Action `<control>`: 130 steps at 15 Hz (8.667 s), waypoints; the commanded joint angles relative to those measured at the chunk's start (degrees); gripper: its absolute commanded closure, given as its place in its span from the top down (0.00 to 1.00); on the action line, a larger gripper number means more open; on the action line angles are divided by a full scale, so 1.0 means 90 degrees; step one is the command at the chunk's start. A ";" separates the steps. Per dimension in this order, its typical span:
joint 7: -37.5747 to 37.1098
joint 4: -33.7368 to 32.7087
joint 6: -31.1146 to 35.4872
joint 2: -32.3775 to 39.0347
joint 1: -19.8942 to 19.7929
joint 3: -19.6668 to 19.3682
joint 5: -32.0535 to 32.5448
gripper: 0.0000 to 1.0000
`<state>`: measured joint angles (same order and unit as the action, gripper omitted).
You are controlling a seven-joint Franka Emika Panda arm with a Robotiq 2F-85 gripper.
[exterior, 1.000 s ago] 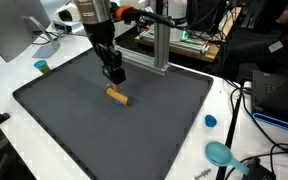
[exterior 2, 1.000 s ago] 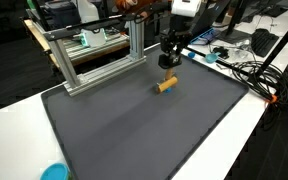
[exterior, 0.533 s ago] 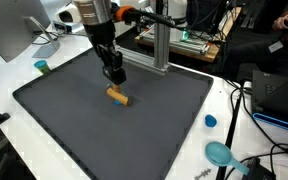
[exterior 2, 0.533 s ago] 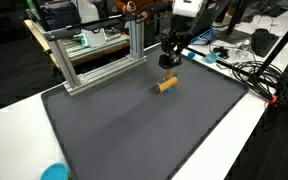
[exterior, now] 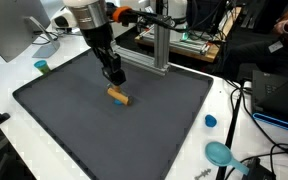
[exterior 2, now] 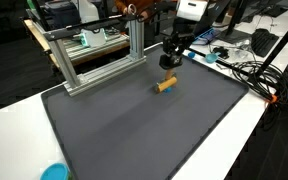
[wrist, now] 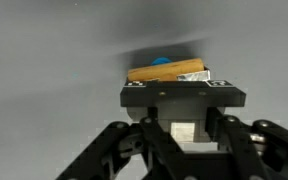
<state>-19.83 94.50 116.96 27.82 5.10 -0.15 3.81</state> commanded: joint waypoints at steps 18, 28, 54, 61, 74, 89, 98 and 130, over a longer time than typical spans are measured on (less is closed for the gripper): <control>0.0408 -0.0681 -0.1098 0.0840 -0.0168 0.0041 -0.0495 0.22; 0.0234 -0.0276 0.0178 0.0343 -0.0244 -0.0012 -0.0708 0.22; -0.0710 0.0125 0.1442 0.0335 -0.0048 -0.0182 -0.0579 0.22; -0.1248 0.0066 0.1806 0.0313 -0.0027 -0.0296 -0.0558 0.22; 0.0184 0.1363 0.2523 -0.0967 -0.0203 -0.0241 -0.0494 0.22; 0.0967 0.3421 0.2952 -0.2321 -0.0163 0.0135 -0.0387 0.22; 0.0219 0.2972 0.3569 -0.1557 -0.0002 -0.0016 -0.0076 0.22; 0.3155 0.0400 -0.0419 -0.1461 -0.0508 0.0110 -0.0357 0.22</control>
<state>1.82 102.15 120.00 13.82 1.07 -0.44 0.31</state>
